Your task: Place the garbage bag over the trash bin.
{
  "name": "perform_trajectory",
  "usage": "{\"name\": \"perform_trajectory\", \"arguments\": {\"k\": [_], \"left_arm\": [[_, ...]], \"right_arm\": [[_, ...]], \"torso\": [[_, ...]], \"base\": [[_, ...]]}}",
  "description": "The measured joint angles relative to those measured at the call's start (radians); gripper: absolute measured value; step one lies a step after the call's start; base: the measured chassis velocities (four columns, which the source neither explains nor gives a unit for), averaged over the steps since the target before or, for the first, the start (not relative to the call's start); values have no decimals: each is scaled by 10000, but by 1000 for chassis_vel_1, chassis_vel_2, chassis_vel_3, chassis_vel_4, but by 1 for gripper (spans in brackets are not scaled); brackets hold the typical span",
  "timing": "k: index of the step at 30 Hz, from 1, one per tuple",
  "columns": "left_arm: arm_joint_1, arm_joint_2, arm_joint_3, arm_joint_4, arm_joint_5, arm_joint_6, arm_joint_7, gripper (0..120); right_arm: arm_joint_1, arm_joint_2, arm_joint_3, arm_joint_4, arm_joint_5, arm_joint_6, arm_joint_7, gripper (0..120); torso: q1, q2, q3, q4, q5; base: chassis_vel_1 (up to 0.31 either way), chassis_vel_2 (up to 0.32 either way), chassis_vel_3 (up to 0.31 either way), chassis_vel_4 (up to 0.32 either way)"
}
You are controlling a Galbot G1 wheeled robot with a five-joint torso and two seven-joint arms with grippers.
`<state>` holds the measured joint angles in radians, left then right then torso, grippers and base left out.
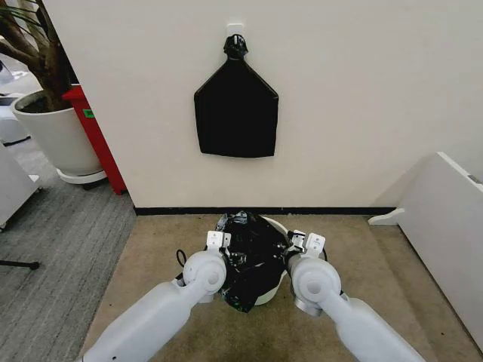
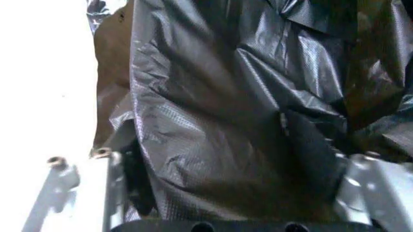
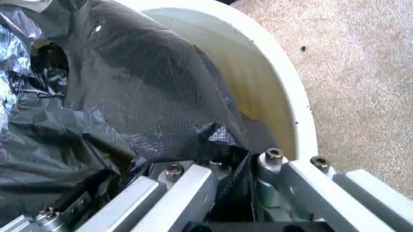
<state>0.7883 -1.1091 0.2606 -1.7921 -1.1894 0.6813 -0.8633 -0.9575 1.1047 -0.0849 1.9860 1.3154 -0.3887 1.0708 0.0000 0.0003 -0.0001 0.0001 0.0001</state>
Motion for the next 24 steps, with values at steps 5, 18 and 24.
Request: {"name": "perform_trajectory", "arguments": {"k": [5,18,24], "left_arm": [[0,-5,40,0,-19,-41,-69,47],[84,-56,94,22,-27,-314,-79,3],[99,-99,252,3,159,-863,-122,2]], "right_arm": [[-13,-5,22,2,-15,5,0,0],[-199,-8,111,49,-244,7,-101,0],[-360,-90,96,490,-446,7,-148,0]], "torso": [[0,0,0,1,0],[0,-1,0,-1,-5],[0,-1,0,-1,-2]], "base": [[0,0,0,0],[0,0,0,0],[0,0,0,0]]}}
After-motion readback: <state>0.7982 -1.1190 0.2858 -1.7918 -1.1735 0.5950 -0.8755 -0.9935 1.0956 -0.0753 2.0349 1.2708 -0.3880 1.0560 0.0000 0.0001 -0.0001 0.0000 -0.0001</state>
